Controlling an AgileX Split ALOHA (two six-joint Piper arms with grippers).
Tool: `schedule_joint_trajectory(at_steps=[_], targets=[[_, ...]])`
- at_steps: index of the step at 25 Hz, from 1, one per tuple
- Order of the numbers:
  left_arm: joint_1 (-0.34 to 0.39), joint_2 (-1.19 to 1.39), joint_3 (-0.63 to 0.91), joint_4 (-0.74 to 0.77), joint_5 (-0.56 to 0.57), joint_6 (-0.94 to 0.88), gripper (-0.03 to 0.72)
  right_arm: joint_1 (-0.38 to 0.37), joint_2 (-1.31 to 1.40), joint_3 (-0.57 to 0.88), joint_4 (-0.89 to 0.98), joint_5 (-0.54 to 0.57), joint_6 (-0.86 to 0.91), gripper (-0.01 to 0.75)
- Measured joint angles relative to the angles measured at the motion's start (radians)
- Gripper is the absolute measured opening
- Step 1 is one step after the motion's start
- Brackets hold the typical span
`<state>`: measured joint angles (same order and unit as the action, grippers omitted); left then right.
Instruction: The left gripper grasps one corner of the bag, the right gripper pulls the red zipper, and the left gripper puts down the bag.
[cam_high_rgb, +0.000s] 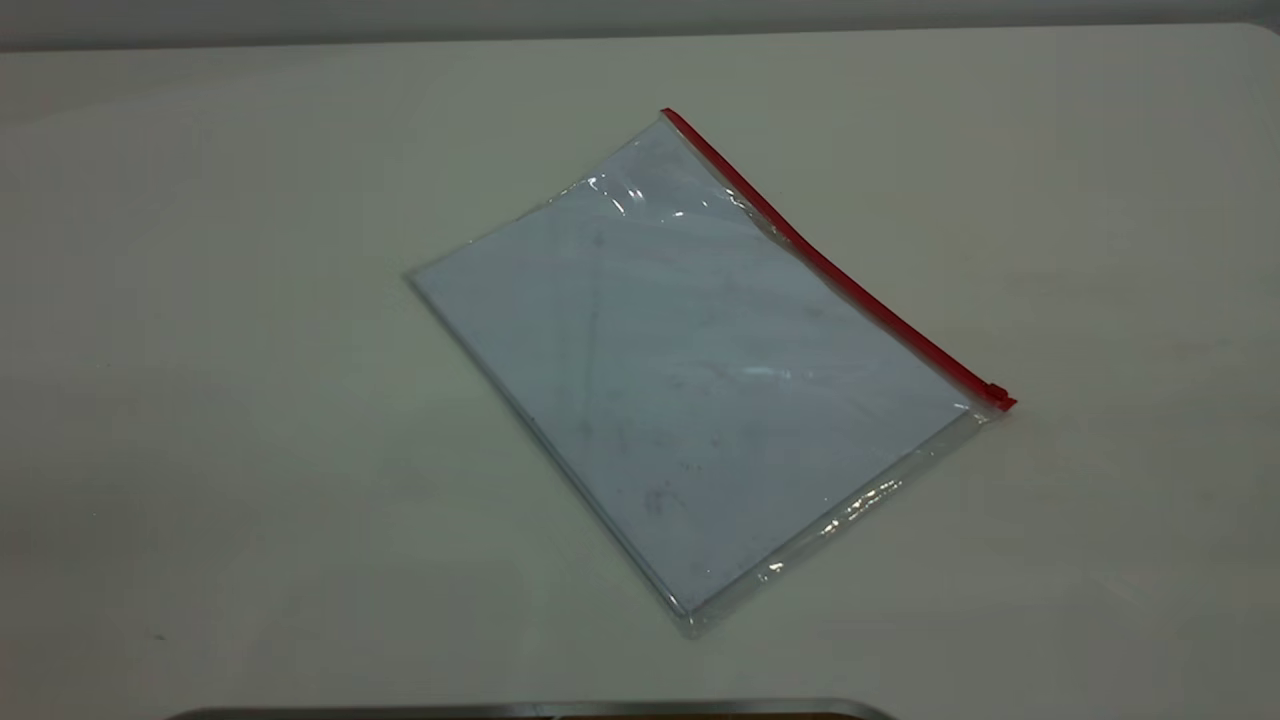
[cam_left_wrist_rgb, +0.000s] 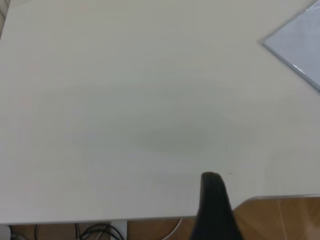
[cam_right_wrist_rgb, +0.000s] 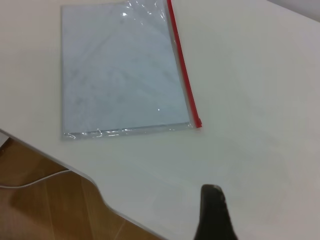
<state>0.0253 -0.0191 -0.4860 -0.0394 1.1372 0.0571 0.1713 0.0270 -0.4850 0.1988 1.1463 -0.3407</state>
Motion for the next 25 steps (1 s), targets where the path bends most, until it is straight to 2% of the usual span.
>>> schedule_joint_trajectory(at_steps=[12, 20, 25], targets=[[0.0, 0.0, 0.0, 0.0, 0.0, -0.008, 0.586, -0.003, -0.004, 0.0, 0.0, 0.0, 0.0, 0.553], [0.0, 0.0, 0.0, 0.0, 0.0, -0.008, 0.586, -0.162, -0.043, 0.0, 0.0, 0.001, 0.0, 0.553], [0.0, 0.0, 0.0, 0.0, 0.0, -0.008, 0.586, -0.183, -0.043, 0.0, -0.023, -0.001, 0.04, 0.553]])
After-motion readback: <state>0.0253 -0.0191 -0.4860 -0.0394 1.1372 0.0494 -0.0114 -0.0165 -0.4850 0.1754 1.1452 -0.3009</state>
